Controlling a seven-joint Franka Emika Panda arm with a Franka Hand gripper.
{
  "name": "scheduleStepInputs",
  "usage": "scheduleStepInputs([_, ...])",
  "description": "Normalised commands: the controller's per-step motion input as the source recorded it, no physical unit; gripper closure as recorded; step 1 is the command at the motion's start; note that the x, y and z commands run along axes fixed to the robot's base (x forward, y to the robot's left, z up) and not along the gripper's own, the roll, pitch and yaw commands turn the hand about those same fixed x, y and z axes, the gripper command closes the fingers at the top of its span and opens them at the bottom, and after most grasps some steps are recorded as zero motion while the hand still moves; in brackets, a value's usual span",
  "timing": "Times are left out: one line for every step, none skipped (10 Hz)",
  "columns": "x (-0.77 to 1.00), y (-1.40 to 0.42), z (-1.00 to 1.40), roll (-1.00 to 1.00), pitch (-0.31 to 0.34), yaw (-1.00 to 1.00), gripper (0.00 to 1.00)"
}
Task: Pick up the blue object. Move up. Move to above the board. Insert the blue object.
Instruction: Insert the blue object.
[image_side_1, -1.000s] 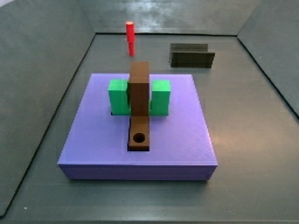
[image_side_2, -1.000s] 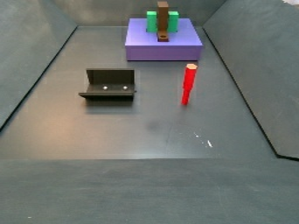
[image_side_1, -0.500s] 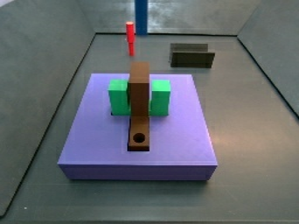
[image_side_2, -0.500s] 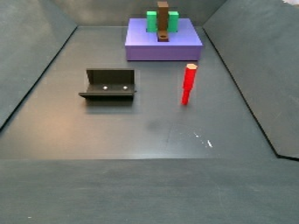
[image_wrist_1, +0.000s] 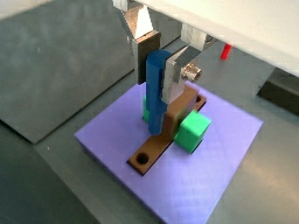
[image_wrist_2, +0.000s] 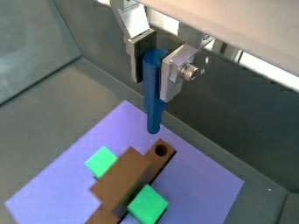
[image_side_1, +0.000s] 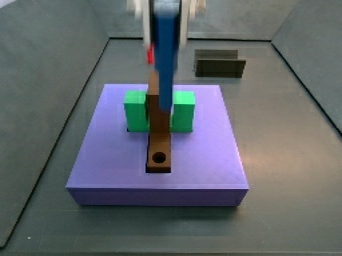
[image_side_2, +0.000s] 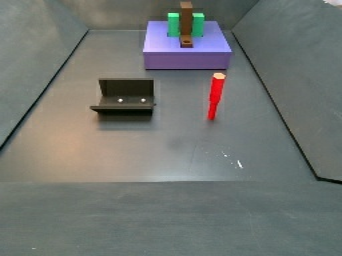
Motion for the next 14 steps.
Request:
scheduleStepInputs([0.00, -0.48, -0.67, 0.28, 0.000, 0.00, 1.00])
scheduleStepInputs([-0.06, -0.22, -0.34, 0.09, 0.000, 0.00, 1.00])
scheduleStepInputs([0.00, -0.09, 0.00, 0.00, 0.000, 0.00, 1.00])
scheduleStepInputs([0.00, 0.00, -0.26, -0.09, -0.011, -0.02, 1.00])
scheduleStepInputs([0.00, 0.18, -0.35, -0.08, 0.000, -0.12, 1.00])
scheduleStepInputs([0.00, 0.23, -0.36, -0.03, 0.010, -0.12, 1.00])
scheduleStepInputs([0.01, 0.12, -0.31, -0.06, 0.004, -0.09, 1.00])
scheduleStepInputs([0.08, 0.00, -0.19, -0.13, 0.000, -0.07, 1.00])
scheduleStepInputs([0.16, 0.00, -0.15, -0.15, 0.000, -0.06, 1.00])
scheduleStepInputs([0.12, 0.00, -0.23, -0.11, 0.000, -0.08, 1.00])
scheduleStepInputs([0.06, 0.00, -0.27, -0.05, 0.000, -0.10, 1.00])
scheduleStepInputs([0.01, 0.00, -0.21, -0.01, 0.000, -0.09, 1.00])
scheduleStepInputs([0.00, 0.00, -0.13, -0.02, 0.000, -0.11, 1.00])
scheduleStepInputs([0.00, 0.00, -0.10, 0.00, 0.003, -0.14, 1.00])
